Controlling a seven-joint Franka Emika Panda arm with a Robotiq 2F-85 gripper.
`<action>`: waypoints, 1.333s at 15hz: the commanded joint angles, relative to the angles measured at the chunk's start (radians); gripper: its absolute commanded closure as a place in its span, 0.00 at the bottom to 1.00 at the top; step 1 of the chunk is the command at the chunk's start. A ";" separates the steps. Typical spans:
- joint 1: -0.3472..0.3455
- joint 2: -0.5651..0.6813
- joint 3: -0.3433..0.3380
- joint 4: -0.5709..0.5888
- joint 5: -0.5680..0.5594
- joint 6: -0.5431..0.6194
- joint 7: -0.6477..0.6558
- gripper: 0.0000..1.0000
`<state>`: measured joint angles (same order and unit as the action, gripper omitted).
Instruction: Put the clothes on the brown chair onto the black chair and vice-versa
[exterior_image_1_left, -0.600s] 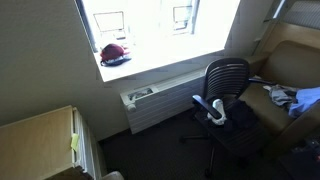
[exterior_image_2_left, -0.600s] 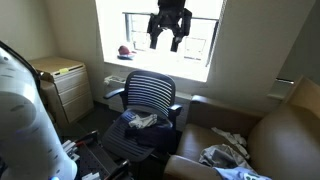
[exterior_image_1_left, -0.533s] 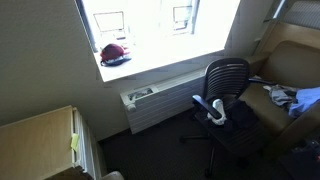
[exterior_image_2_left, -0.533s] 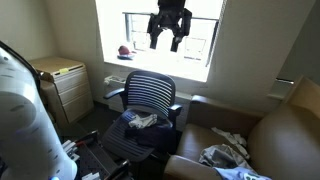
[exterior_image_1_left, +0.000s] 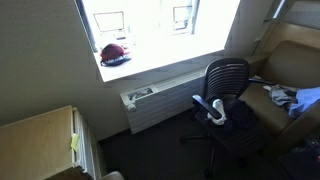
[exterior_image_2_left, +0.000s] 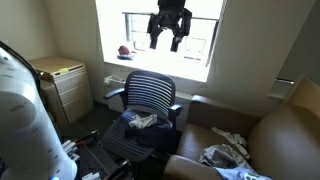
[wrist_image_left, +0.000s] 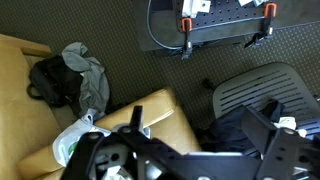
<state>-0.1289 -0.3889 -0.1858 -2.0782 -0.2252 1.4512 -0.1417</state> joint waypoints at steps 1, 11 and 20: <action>-0.015 0.072 -0.024 -0.089 0.056 0.142 0.082 0.00; -0.003 0.003 0.001 0.001 0.006 0.002 0.006 0.00; -0.024 0.308 0.012 -0.073 0.074 0.593 0.411 0.00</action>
<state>-0.1290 -0.1589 -0.1907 -2.1560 -0.1517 1.9359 0.1785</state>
